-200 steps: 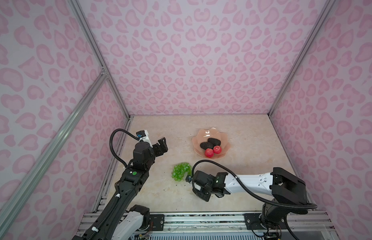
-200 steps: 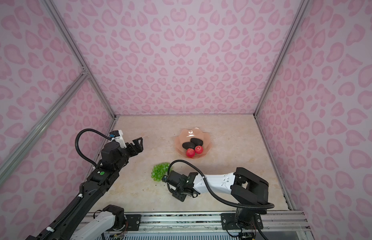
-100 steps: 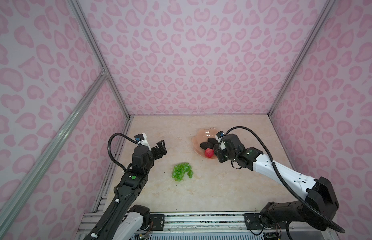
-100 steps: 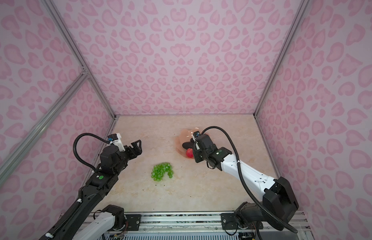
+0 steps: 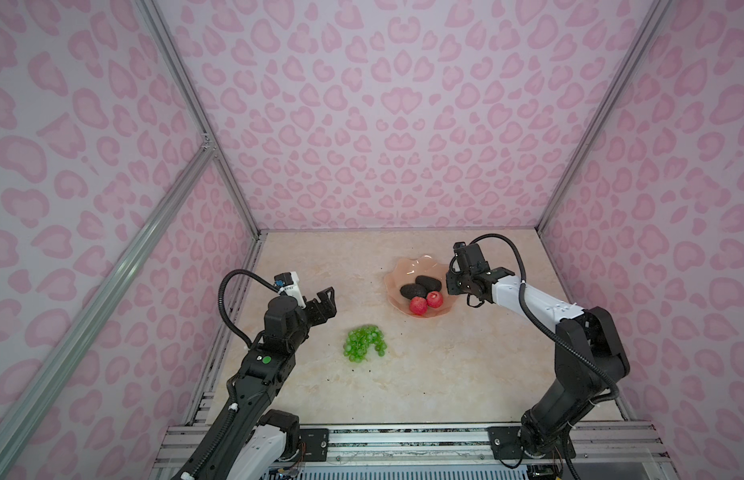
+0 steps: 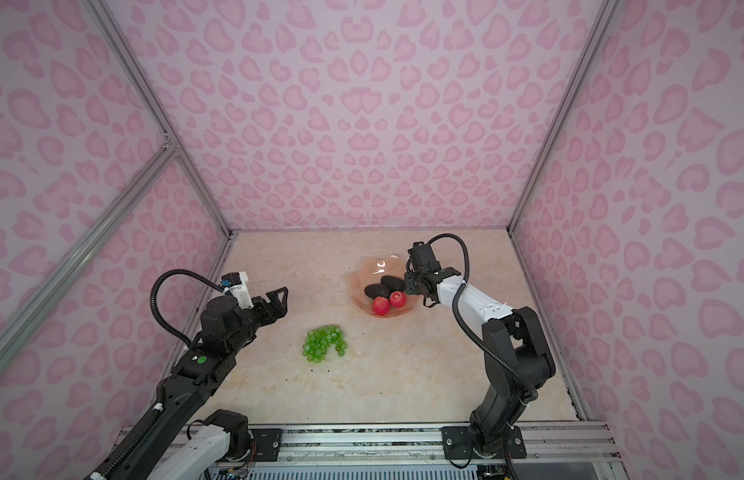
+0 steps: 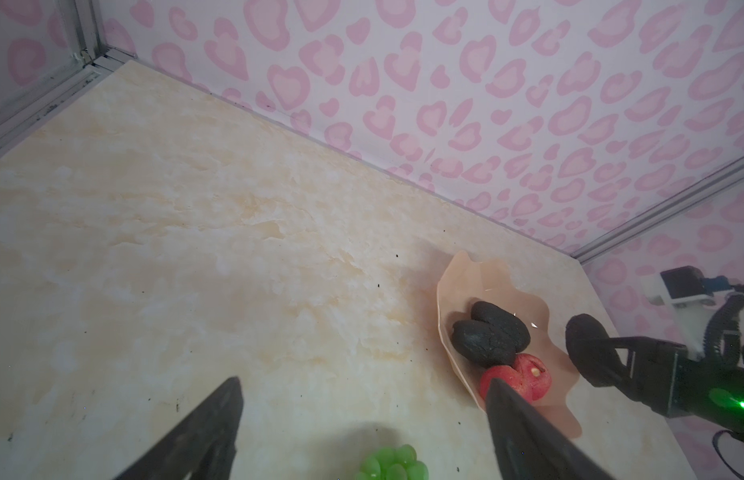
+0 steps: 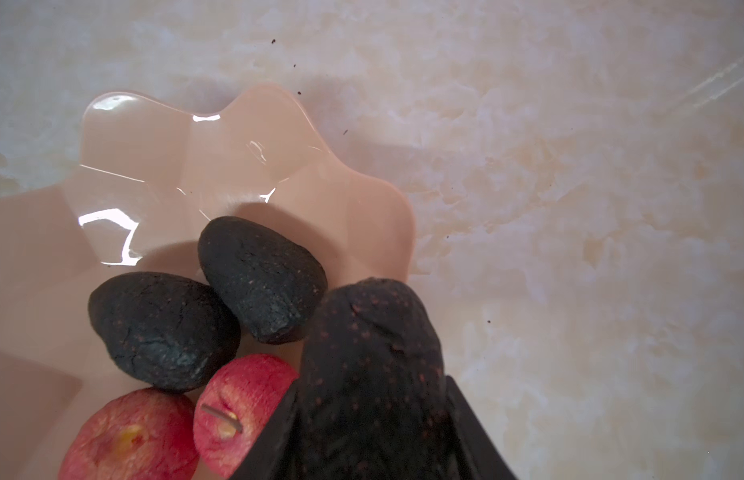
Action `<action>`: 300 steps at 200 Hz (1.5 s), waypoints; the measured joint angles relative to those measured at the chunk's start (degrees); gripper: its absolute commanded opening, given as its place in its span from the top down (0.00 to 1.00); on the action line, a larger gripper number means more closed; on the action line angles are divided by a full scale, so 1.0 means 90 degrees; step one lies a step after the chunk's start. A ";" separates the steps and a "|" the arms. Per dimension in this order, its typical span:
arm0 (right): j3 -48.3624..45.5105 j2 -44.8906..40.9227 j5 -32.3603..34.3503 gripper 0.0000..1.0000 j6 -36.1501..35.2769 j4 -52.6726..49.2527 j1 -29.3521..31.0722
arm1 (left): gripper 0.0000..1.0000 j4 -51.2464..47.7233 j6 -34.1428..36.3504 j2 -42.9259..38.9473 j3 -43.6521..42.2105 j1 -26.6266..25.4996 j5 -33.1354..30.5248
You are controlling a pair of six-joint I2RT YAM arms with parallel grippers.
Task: Place and organize the fake fruits in the fruit bowl
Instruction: 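Move the right gripper to the green grapes and grasp the bunch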
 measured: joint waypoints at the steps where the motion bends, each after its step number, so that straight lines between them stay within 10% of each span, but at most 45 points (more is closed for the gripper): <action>1: 0.0000 0.0000 0.0000 0.74 0.0000 0.0000 0.0000 | 0.08 0.0000 -0.0005 -0.0002 -0.0007 0.0000 0.0007; 193: 0.0085 -0.0019 -0.0690 0.25 0.0085 0.0209 0.0068 | 0.07 -0.0318 -0.0187 -0.0308 -0.0233 0.0000 0.0357; 300: -0.0510 -0.0321 -0.2494 0.08 -0.2929 0.0869 0.3237 | 0.06 -0.0345 -0.0129 -0.0828 -0.0274 0.0073 -0.0005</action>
